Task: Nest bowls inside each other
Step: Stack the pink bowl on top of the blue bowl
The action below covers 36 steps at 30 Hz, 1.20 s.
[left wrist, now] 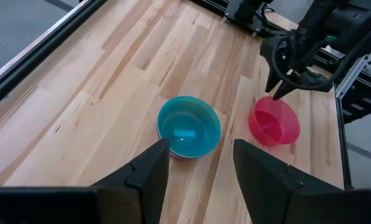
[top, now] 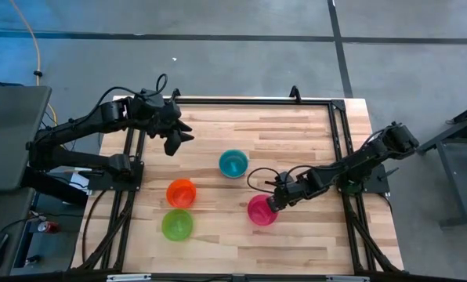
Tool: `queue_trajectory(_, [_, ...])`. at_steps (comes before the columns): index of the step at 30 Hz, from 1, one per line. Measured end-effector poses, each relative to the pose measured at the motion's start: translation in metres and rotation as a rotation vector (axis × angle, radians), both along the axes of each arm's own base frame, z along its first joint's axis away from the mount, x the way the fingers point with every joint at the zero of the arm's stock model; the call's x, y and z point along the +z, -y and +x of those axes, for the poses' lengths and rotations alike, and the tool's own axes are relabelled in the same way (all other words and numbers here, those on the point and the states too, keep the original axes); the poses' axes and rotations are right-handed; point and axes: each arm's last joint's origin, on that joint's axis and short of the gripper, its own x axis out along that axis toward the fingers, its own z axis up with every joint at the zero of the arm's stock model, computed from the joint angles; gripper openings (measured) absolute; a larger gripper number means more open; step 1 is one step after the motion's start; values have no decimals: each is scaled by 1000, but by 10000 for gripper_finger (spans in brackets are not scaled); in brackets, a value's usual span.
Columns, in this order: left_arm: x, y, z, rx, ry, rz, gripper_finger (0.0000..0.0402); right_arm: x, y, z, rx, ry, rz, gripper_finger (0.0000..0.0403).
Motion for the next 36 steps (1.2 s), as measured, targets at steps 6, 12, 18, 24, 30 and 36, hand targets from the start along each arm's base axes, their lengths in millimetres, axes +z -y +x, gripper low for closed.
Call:
queue_trajectory(6, [0,0,0,0,0,0,168,0,4,1,3,2,-11,138])
queue_trajectory(12, [0,0,0,0,0,0,168,0,5,1,4,-2,-12,138])
queue_trajectory(18, [0,0,0,0,0,0,168,-12,1,7,47,-33,22,138])
queue_trajectory(24, [0,0,0,0,1,0,168,-16,-2,10,50,-12,26,130])
queue_trajectory(30, [0,0,0,1,1,-1,168,-16,-2,10,59,-13,28,47])
queue_trajectory(36, [0,0,0,2,1,-2,168,-16,-2,10,56,-17,42,11])
